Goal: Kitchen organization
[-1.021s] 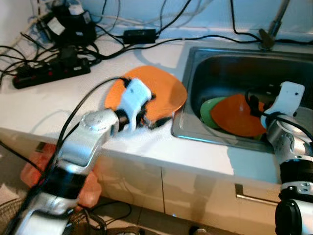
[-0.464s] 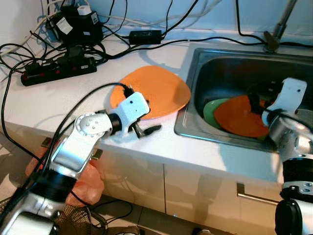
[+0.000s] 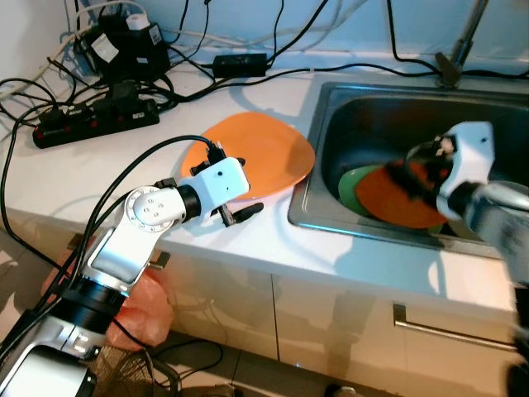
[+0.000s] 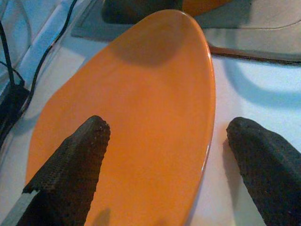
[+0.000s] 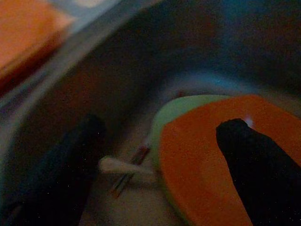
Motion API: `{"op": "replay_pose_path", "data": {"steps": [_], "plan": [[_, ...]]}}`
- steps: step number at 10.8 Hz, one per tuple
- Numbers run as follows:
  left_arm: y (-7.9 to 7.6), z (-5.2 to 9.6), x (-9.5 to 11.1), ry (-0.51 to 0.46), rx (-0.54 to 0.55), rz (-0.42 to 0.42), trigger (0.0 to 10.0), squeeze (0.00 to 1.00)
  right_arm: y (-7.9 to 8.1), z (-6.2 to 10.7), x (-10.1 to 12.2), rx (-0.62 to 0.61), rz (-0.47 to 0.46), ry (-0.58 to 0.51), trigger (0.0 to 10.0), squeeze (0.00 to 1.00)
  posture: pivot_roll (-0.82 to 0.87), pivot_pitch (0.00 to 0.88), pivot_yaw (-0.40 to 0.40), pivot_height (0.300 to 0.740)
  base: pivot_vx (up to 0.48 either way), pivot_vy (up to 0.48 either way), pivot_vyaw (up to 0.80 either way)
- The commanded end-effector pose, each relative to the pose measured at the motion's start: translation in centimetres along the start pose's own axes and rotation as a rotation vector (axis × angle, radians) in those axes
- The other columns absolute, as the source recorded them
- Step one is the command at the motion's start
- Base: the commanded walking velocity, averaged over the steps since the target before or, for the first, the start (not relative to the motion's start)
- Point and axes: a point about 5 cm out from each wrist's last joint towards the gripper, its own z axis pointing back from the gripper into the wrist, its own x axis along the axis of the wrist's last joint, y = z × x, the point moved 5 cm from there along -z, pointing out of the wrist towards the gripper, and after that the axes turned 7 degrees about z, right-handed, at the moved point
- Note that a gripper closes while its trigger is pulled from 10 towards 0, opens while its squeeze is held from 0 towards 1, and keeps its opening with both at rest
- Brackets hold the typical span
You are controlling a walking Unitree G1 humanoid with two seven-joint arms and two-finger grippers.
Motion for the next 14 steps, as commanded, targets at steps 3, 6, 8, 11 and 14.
{"op": "replay_pose_path", "data": {"steps": [3, 6, 8, 11, 14], "plan": [[-0.8, 0.0, -3.4, 0.127, -0.059, -0.084, 8.6, 0.00, 3.6, 1.4, 2.2, 0.238, 0.015, -0.072, 10.0, 0.00, 0.08, 0.088, 0.108, 0.740, 0.000, 0.000, 0.00], [1.0, -0.1, -4.1, 0.149, 0.039, -0.149, 10.0, 0.00, 4.5, 1.4, 2.6, 0.290, -0.017, -0.093, 10.0, 0.00, 0.08, 0.089, 0.105, 0.740, 0.000, 0.000, 0.00], [1.4, -0.2, -5.4, 0.202, 0.059, -0.227, 10.0, 0.00, 5.5, 1.3, 3.1, 0.315, -0.012, -0.110, 10.0, 0.00, 0.08, 0.090, 0.102, 0.740, 0.000, 0.000, 0.00], [2.5, -0.2, -6.1, 0.224, 0.095, -0.264, 0.0, 0.00, 6.0, 1.1, 3.4, 0.322, -0.005, -0.122, 10.0, 0.00, 0.08, 0.091, 0.101, 0.740, 0.000, 0.000, 0.00], [1.9, -0.4, -6.6, 0.222, 0.067, -0.272, 0.0, 0.00, 6.0, 0.9, 3.4, 0.319, -0.012, -0.123, 10.0, 0.00, 0.08, 0.091, 0.098, 0.740, 0.000, 0.000, 0.00]]}}
